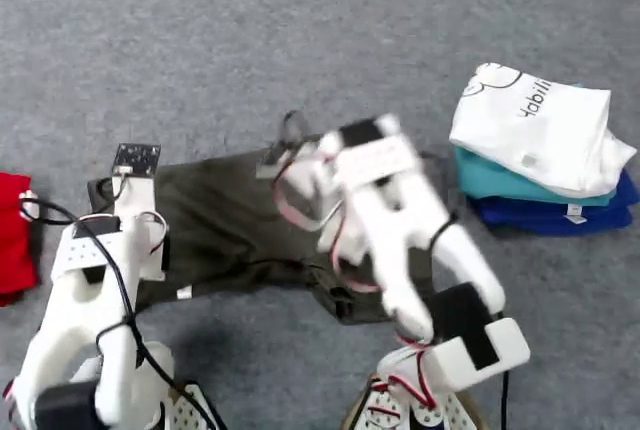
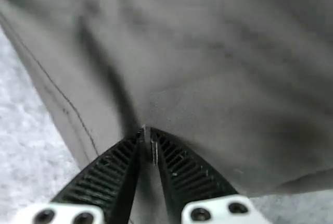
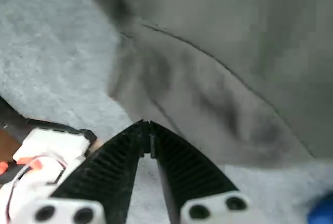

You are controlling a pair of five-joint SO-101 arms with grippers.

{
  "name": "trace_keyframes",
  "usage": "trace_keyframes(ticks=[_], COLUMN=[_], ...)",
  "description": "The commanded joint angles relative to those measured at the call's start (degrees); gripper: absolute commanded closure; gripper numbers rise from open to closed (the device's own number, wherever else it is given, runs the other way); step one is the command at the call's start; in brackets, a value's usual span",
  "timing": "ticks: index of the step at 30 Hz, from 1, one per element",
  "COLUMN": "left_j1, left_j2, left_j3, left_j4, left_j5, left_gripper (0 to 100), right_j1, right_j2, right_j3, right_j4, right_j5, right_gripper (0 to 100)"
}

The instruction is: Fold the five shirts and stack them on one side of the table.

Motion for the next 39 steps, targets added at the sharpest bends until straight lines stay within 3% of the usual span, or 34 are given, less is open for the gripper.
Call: trace_keyframes(ticks=[1, 7, 12, 17, 24, 30, 39], left_j1=[-0.2, -2.4, -3.4, -5.5, -8.1, -5.5, -3.2], left_j2=[4.6, 8.3, 8.3, 8.2, 3.1, -7.2, -13.6], left_j3=[-4.5, -6.9, -7.2, -8.3, -12.8, -11.6, -4.0], left_j4=[2.5, 3.0, 2.6, 3.0, 10.8, 12.8, 12.7], left_j5=[-2.0, -2.3, -2.3, -2.4, -5.7, -5.5, -5.8], left_gripper=[98, 98, 98, 98, 98, 98, 98], right_j1=[-5.6, -6.5, -11.6, -12.8, -6.6, -5.0, -1.2], right_j2=[-2.0, 8.2, 13.0, 6.0, -12.8, -16.2, 3.4], right_j3=[5.8, 10.1, 10.7, 10.5, 10.3, 10.4, 11.4], right_j4=[-5.2, -6.0, -6.1, -1.8, 3.3, -7.9, -18.9], right_j5=[-1.2, -0.2, -0.4, -1.7, 3.3, 4.0, 4.0], right_gripper=[99.6, 99.6, 99.6, 99.6, 99.6, 99.6, 99.6])
